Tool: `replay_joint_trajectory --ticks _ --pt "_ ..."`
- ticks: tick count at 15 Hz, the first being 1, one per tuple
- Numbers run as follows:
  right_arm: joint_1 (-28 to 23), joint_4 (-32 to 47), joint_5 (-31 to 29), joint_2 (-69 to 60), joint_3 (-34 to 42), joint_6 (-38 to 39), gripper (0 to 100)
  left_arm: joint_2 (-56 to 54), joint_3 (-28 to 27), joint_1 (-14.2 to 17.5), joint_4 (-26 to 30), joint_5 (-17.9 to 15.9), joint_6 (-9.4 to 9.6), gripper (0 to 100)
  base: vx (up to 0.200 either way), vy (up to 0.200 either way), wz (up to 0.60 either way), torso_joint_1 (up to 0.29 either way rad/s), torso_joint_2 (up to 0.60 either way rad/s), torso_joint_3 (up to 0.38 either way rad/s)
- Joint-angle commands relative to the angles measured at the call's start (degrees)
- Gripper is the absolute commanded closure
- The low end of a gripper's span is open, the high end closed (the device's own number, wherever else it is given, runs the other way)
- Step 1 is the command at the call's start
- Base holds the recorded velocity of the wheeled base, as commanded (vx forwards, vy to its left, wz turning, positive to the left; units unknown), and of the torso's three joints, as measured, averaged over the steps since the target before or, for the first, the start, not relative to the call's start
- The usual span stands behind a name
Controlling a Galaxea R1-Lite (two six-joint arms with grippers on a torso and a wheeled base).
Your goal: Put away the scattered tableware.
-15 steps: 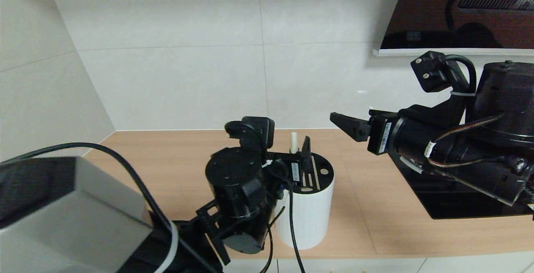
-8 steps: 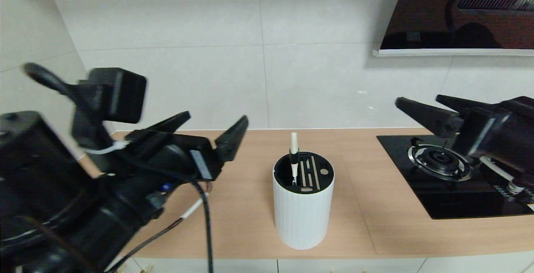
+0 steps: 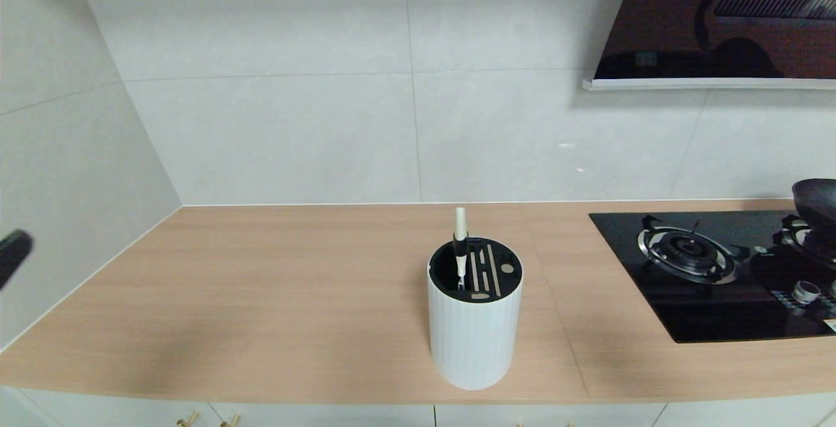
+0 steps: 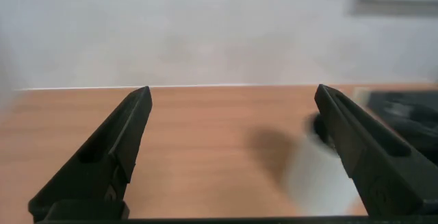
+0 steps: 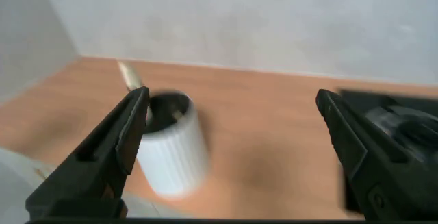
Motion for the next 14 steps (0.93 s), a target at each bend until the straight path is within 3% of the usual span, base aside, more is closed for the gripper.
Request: replay_joint_trajectory --ticks 1,3,6,9,11,14 --pt "-11.66 8.74 0.29 -19.94 0.77 -4.35 0 -16.11 -0.25 9.66 4.87 -1.33 4.59 0 0.000 0.000 0.00 0.000 0.00 0.000" --pt "-14.82 11.99 0.38 -27.15 0.68 -7.87 0 -21.91 0.19 14.31 7.68 -3.09 4.76 0 0.000 0.000 0.00 0.000 0.00 0.000" --pt "-17.46 13.75 1.17 -32.86 0.60 -9.80 0 -28.94 0.63 18.71 15.15 -6.61 4.76 0 0.000 0.000 0.00 0.000 0.00 0.000" --pt "-18.25 13.66 5.74 -35.58 2.62 -9.63 0 -34.65 5.02 23.63 17.00 -8.63 4.15 0 0.000 0.000 0.00 0.000 0.00 0.000" --pt "-18.25 13.48 5.74 -35.58 8.24 -8.04 0 -36.76 11.27 24.60 17.00 -12.41 4.24 0 0.000 0.000 0.00 0.000 0.00 0.000" --pt "-18.25 12.43 8.64 -35.58 20.11 -4.27 0 -36.85 22.87 24.60 12.08 -14.25 3.09 0 0.000 0.000 0.00 0.000 0.00 0.000"
